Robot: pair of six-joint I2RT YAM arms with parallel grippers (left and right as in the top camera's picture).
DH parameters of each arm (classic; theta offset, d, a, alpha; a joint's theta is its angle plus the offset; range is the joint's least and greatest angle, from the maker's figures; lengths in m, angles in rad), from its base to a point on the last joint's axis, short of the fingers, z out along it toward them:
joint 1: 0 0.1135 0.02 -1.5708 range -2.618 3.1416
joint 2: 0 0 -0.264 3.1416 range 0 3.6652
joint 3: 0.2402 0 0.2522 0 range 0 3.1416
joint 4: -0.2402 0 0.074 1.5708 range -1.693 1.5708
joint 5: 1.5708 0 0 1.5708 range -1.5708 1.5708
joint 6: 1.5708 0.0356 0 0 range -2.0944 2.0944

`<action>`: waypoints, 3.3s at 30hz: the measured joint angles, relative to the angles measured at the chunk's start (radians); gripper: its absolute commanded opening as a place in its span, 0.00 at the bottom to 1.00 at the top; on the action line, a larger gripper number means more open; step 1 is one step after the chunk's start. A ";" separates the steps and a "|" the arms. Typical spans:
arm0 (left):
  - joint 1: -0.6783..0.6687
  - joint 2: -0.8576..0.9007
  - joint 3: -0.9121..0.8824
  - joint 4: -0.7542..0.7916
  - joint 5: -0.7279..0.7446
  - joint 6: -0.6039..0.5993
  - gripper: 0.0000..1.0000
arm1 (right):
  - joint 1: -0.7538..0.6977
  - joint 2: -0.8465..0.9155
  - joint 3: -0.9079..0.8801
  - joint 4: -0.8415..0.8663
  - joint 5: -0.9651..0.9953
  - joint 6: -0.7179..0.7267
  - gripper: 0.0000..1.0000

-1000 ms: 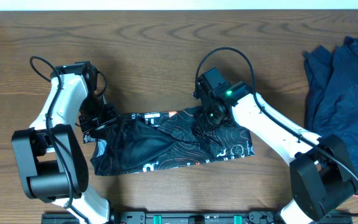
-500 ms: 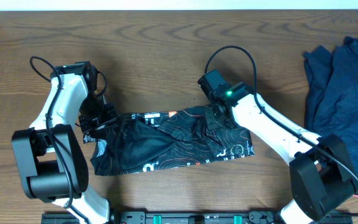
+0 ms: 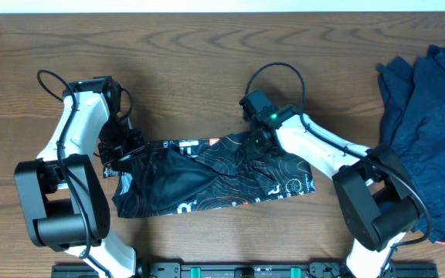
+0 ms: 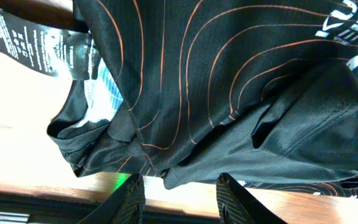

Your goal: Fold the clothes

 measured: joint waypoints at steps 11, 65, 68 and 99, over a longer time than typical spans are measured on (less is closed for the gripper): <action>0.000 -0.001 0.000 0.000 0.000 0.000 0.40 | 0.000 -0.039 0.000 0.042 -0.232 -0.122 0.56; 0.107 -0.007 -0.163 0.179 -0.084 -0.010 0.93 | -0.140 -0.307 0.002 -0.373 0.289 -0.064 0.72; 0.107 -0.007 -0.163 0.180 -0.098 -0.013 0.99 | -0.142 -0.307 0.002 -0.373 0.290 -0.064 0.73; 0.107 -0.011 -0.237 0.386 -0.102 -0.007 0.06 | -0.145 -0.307 0.002 -0.393 0.290 -0.064 0.72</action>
